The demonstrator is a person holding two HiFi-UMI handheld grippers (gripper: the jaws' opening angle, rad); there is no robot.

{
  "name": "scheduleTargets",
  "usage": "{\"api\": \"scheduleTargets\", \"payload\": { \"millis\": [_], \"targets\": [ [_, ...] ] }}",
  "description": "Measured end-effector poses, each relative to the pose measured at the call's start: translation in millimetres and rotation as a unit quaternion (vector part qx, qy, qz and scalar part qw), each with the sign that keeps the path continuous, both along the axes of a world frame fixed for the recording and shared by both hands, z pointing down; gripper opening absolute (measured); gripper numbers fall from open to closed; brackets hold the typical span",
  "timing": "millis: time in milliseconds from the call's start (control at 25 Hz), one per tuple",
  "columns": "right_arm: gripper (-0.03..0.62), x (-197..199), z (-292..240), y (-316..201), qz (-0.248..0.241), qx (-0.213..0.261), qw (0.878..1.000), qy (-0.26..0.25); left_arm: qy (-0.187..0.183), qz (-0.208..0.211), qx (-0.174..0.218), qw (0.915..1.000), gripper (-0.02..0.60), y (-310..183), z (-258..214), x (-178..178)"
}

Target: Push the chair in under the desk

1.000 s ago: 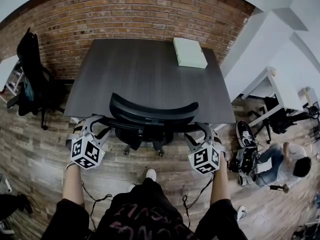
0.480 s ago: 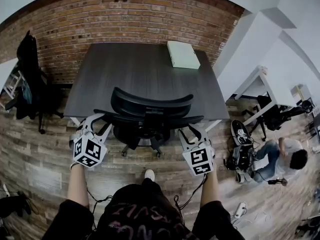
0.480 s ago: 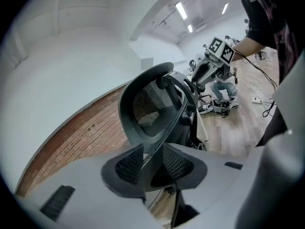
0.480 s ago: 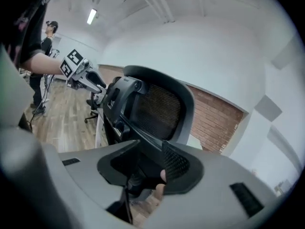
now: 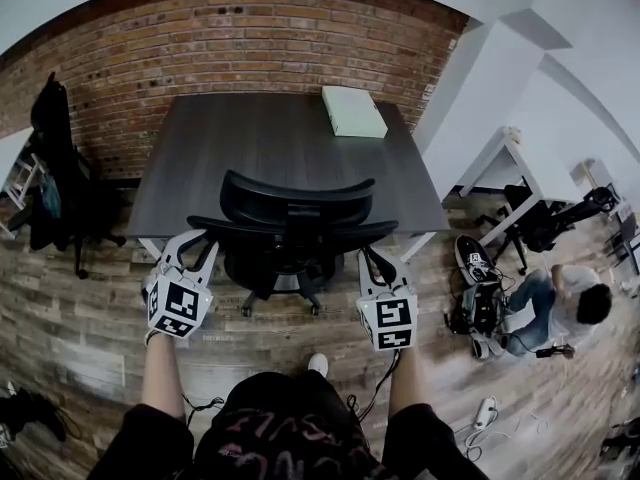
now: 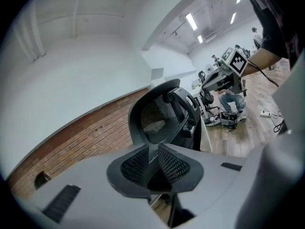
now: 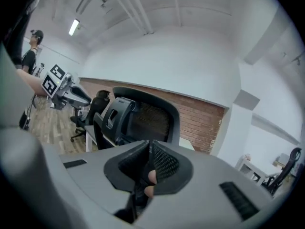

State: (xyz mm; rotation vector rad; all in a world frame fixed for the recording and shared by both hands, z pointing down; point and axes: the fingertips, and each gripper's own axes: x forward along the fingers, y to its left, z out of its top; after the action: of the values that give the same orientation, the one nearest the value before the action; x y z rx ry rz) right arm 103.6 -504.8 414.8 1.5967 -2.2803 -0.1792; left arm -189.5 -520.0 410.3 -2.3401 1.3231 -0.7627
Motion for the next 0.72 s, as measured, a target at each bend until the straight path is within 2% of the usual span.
{"api": "scheduleTargets", "payload": {
  "millis": [280,560,720],
  "targets": [
    [0.031,18,-12,-7,0.025,0.017,0.999,-0.044,0.057,-0.040,0.024,0.9973,0.027,-4,-23,-8],
    [0.029,36,-19,-19,0.031,0.015,0.997,-0.074,0.151,-0.085,0.032,0.9843,0.014,-3,-44,-2],
    [0.028,43,-24,-23,0.027,0.021,0.996,-0.082,0.175,-0.100,0.022,0.9792,0.014,1,-46,0]
  ]
}}
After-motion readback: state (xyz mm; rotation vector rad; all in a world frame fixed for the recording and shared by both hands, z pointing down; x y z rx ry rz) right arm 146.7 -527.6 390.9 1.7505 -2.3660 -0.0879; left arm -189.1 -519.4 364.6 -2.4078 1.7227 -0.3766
